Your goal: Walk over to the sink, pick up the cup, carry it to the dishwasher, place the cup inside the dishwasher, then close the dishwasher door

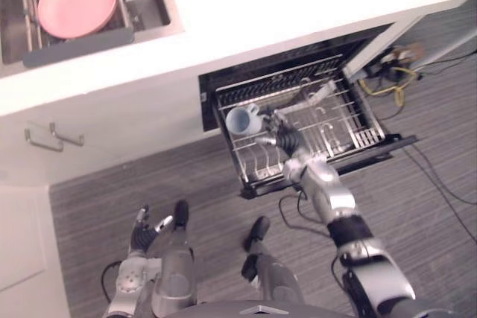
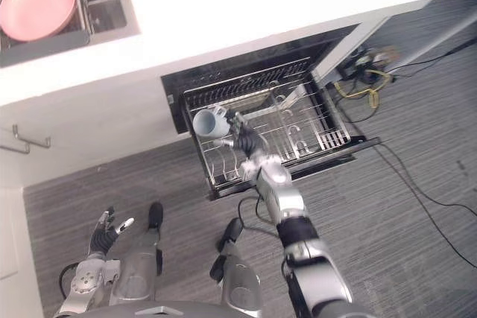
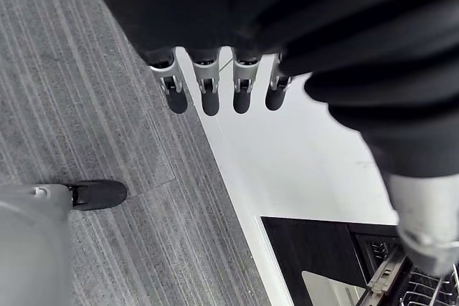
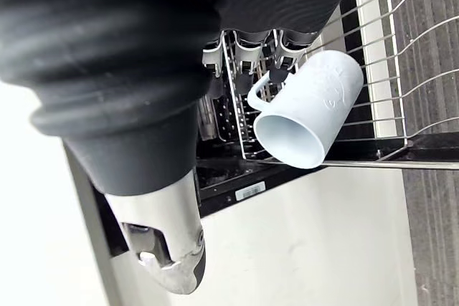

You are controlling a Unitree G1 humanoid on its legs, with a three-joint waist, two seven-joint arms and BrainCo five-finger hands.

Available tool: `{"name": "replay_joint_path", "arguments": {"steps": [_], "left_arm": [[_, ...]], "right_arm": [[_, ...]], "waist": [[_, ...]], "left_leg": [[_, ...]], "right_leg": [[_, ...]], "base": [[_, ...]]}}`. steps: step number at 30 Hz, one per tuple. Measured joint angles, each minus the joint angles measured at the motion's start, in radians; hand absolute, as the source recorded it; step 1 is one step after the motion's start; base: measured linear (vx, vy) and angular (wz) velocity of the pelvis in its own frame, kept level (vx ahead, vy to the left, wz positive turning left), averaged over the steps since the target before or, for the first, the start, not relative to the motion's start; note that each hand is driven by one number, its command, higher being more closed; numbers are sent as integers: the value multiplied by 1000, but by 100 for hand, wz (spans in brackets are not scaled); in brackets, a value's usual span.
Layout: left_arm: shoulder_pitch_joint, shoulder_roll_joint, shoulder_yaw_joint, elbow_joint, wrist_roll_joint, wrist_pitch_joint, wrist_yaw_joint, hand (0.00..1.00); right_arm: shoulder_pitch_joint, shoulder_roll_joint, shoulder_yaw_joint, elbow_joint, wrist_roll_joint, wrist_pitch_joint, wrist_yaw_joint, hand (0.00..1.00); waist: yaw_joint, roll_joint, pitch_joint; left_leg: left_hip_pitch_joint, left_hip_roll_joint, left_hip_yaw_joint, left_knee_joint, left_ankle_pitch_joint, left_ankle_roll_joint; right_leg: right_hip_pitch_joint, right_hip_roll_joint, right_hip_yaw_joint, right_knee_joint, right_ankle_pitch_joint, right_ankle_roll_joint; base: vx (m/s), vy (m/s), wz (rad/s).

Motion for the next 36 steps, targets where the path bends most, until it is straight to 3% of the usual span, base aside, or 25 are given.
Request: {"name": "replay_joint_path", "arguments": {"steps": [6,10,13,14,26,32,34,35,36], "left_arm": [[89,-42,156,101,10,2,37,0],[136,-67,182,149,10,3,36,0],[156,-87,216,155,11,4,37,0],[161,-90,218,178,11,3,38,0],[192,-120,285,210,6,-4,72,0],[196,-187,421,206,-14,-12,77,0],[206,-205,479,209,-14,-15,73,0],[211,-215,500,211,-14,-24,71,0],[214,-217,494,213,-11,-32,68,0]], "right_arm": [[323,110,-57,-286,23,-146,119,0],[378,163,-117,-383,98,-242,202,0],[390,168,-129,-412,129,-274,232,0],[395,172,-136,-418,130,-308,254,0],[394,174,-169,-488,181,-329,280,0],[400,194,-211,-535,215,-329,256,0],[385,194,-229,-535,214,-329,250,0],[372,187,-271,-535,215,-331,237,0],[370,168,-325,-532,220,-342,233,0]], "waist": [[-46,-4,-157],[-58,8,-220],[-63,15,-235],[-63,23,-244],[-67,55,-272],[-59,57,-274],[-55,48,-274],[-66,47,-273],[-73,53,-271]], "left_leg": [[74,-1,56,-5,-48,-6],[125,-2,77,-6,-68,-6],[155,-2,86,-6,-78,-7],[173,-1,99,-6,-85,-7],[245,-1,102,-6,-108,-5],[184,-7,-10,-7,-95,10],[177,0,63,-6,-119,45],[171,13,150,12,-114,69],[158,13,177,42,-89,64]], "right_leg": [[40,-4,51,0,-28,17],[78,-5,71,0,-43,16],[105,-5,76,-1,-49,19],[122,-5,84,-1,-52,22],[193,-5,88,0,-63,31],[223,-26,-59,13,-93,44],[230,-46,-101,24,-95,46],[248,-62,-136,32,-98,52],[274,-80,-173,49,-110,67]], "base": [[72,9,-23],[58,13,-13],[39,4,-6],[29,3,-13],[19,-2,-2],[6,-9,69],[41,24,60],[74,54,103],[73,73,109]]}}
